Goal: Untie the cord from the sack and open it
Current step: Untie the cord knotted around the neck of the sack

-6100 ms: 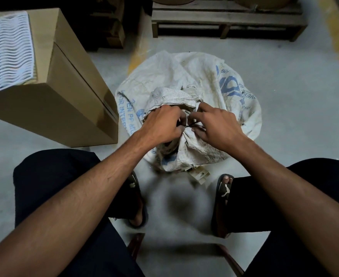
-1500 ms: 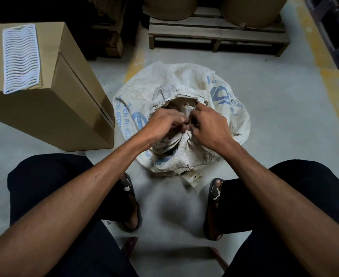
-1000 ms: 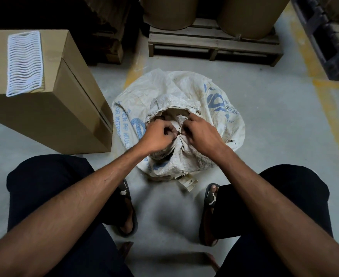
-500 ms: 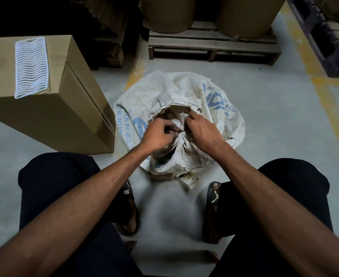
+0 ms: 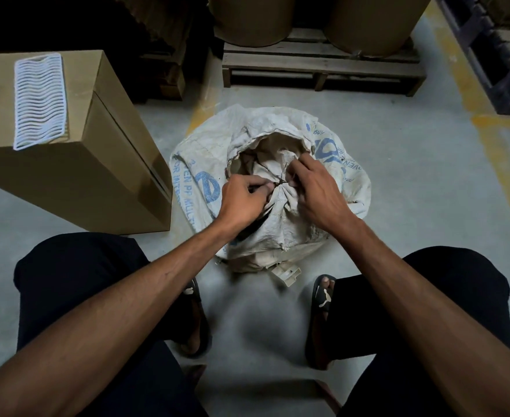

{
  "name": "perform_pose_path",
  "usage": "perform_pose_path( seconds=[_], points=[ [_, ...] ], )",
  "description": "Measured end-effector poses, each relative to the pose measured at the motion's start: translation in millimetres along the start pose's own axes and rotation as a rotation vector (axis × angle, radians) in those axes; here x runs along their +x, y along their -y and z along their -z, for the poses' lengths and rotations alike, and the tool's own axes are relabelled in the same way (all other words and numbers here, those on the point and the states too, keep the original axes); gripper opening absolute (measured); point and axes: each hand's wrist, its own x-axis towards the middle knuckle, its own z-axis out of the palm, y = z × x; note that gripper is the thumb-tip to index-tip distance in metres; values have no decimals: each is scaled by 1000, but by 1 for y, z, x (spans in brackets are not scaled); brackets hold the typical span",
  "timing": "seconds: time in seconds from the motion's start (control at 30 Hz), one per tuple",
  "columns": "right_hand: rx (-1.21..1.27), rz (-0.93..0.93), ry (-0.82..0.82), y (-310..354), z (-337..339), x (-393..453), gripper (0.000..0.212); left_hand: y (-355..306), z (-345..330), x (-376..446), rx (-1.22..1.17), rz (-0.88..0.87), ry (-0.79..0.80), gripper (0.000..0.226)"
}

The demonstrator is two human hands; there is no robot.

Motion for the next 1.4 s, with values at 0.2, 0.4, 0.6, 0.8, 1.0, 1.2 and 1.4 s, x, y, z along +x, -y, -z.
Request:
perform_pose_path(
  seconds=[0.2, 0.4, 0.6, 0.8, 1.0, 1.2, 1.4],
  points=[
    [68, 12, -112, 1, 7, 4, 8, -4, 4, -7, -5, -306, -83, 15],
    [93, -26, -62, -8, 4, -6, 5, 1, 5, 7, 35, -336, 74, 12],
    [103, -26, -63, -12, 7, -7, 3, -9, 2, 7, 151, -393, 82, 8],
    [93, -2, -62, -7, 7, -4, 2, -2, 0, 5, 395, -498, 72, 19],
    [166, -9, 7, -1, 9, 4, 14, -3, 6, 8, 532, -577, 129, 17],
    [329, -77, -94, 7, 10, 3, 22, -9, 9, 8, 517, -623, 94, 22],
    [403, -126, -179, 3, 14, 3, 19, -10, 6, 4, 523, -718, 36, 17]
  ],
)
